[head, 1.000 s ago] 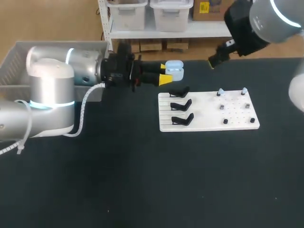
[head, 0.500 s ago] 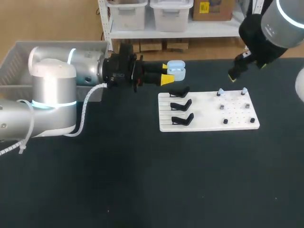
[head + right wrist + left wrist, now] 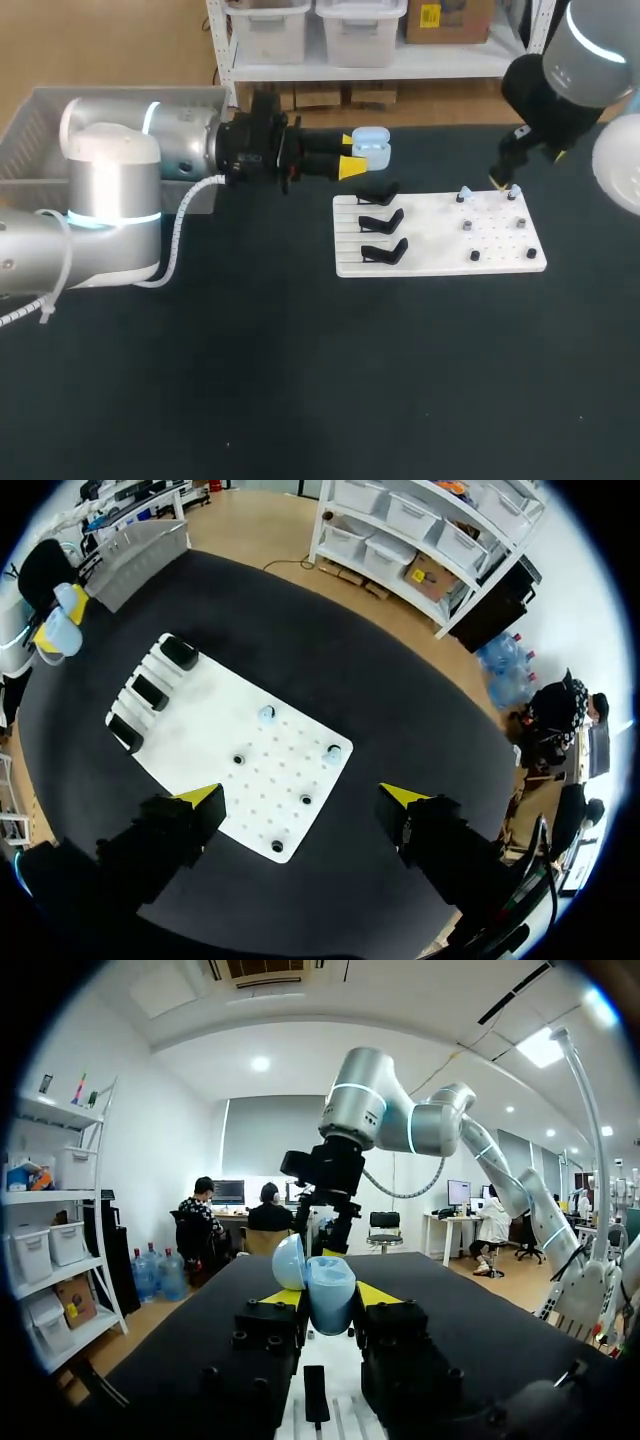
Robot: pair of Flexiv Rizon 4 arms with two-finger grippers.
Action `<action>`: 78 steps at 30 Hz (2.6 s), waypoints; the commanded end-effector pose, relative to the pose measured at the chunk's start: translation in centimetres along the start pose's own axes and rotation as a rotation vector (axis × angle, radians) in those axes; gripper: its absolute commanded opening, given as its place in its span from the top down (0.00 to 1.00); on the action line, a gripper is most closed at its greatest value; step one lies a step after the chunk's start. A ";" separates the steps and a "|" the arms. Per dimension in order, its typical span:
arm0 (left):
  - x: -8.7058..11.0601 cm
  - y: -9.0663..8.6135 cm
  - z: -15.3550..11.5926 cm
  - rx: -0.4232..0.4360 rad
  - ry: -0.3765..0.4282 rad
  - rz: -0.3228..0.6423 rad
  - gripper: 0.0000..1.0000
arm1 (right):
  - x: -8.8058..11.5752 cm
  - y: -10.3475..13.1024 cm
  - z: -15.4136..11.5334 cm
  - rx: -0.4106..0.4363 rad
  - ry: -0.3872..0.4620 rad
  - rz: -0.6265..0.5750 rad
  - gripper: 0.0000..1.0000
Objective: Pick up each earbud case from the left stands, insert the matching earbuds, close the lid, and place the case in the box.
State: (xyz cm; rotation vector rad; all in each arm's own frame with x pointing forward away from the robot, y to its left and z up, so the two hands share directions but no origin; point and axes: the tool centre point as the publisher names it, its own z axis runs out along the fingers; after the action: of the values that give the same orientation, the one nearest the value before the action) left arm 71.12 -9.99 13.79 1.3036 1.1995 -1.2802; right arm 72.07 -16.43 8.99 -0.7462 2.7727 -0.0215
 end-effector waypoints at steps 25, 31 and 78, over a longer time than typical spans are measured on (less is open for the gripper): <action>0.1 -0.1 0.0 -0.003 -0.003 0.003 1.00 | -0.6 -0.7 1.9 0.017 0.042 0.028 0.00; 0.1 -0.1 0.0 -0.003 -0.003 0.003 1.00 | -0.4 -0.7 3.5 0.070 0.082 0.022 0.00; 0.1 -0.1 0.0 -0.003 -0.003 0.003 1.00 | -0.4 -1.5 7.4 0.181 0.119 0.062 0.57</action>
State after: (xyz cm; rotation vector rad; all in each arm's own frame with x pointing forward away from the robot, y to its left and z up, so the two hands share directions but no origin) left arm 71.13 -9.99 13.79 1.3036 1.1996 -1.2805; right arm 75.13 -17.19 2.15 -0.6355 2.8594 -0.3038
